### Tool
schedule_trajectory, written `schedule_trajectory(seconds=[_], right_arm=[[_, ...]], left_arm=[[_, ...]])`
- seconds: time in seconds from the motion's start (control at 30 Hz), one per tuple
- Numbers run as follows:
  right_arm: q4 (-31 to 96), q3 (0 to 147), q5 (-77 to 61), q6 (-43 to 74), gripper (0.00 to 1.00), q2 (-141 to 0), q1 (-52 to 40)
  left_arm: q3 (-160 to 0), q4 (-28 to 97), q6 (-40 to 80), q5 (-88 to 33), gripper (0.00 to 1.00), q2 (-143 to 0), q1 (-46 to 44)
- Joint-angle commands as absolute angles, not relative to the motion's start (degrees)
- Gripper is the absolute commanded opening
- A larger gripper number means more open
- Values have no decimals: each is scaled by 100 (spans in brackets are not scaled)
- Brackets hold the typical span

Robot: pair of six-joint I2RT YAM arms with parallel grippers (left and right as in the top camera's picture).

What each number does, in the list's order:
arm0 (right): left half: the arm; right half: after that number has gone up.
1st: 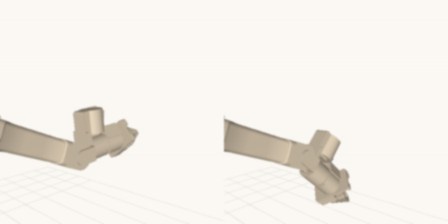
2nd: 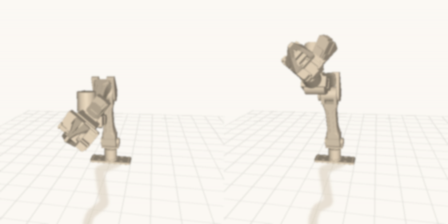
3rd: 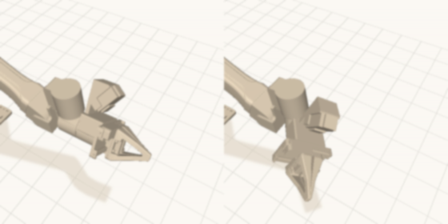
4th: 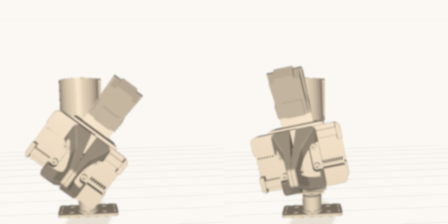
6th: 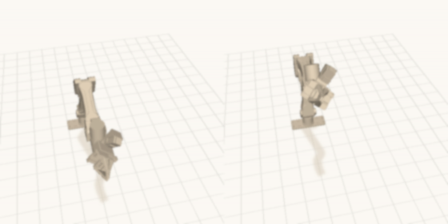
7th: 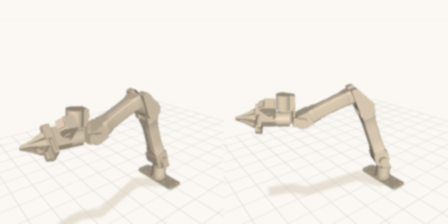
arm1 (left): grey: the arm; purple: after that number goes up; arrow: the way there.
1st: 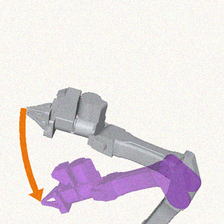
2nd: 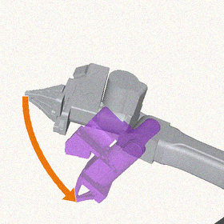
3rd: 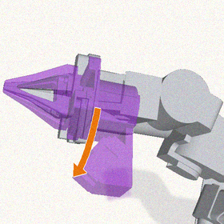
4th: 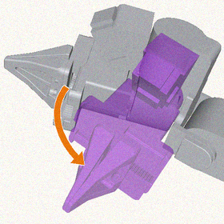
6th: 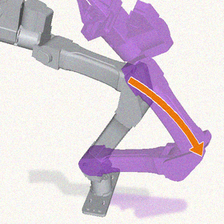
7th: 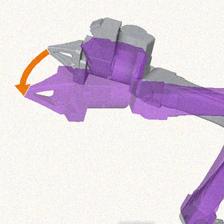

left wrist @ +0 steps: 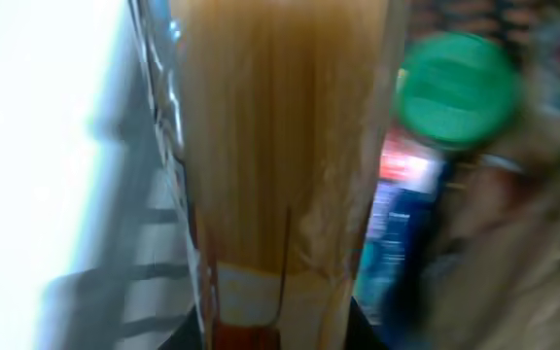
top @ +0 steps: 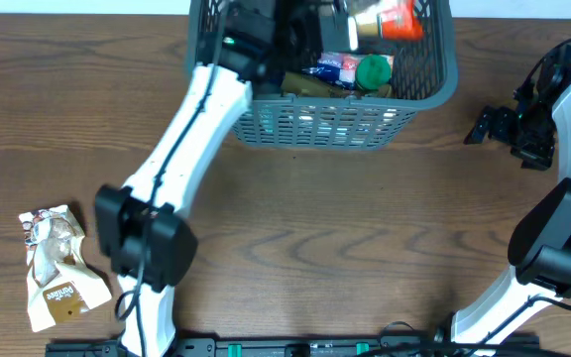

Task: Pack container
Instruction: 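Lift the spaghetti package over the basket and open the left gripper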

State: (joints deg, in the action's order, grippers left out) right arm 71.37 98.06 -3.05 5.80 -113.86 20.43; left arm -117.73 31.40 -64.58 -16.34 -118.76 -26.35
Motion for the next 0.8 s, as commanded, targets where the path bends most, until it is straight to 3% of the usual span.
schedule_trajectory(seconds=[0.0,0.2,0.3,0.33,0.4,0.77], right_arm=[[7177,9780,-331,508,99,-11356,2016],[7181,9780,-351,508,99,-11356,2016],[7181,9780,-351,508,99,-11356,2016],[7183,9780,-351,508,99,-11356,2016],[7199,9780,-349,508,99,-11356,2016],[7247,9780,-349,506,99,-11356,2016]], left_arm=[[-11959,3310,-6379,-1750,6,-11843,-2580],[-11959,3981,-6381,-1730,8,-12057,-2523],[-11959,3988,-6379,-1730,62,-12029,-2519],[-11961,3955,-6379,-1728,67,-12011,-2515],[-11961,3850,-6359,-1647,98,-11939,-2512],[-11961,2547,-5808,-600,98,-10838,-2257]])
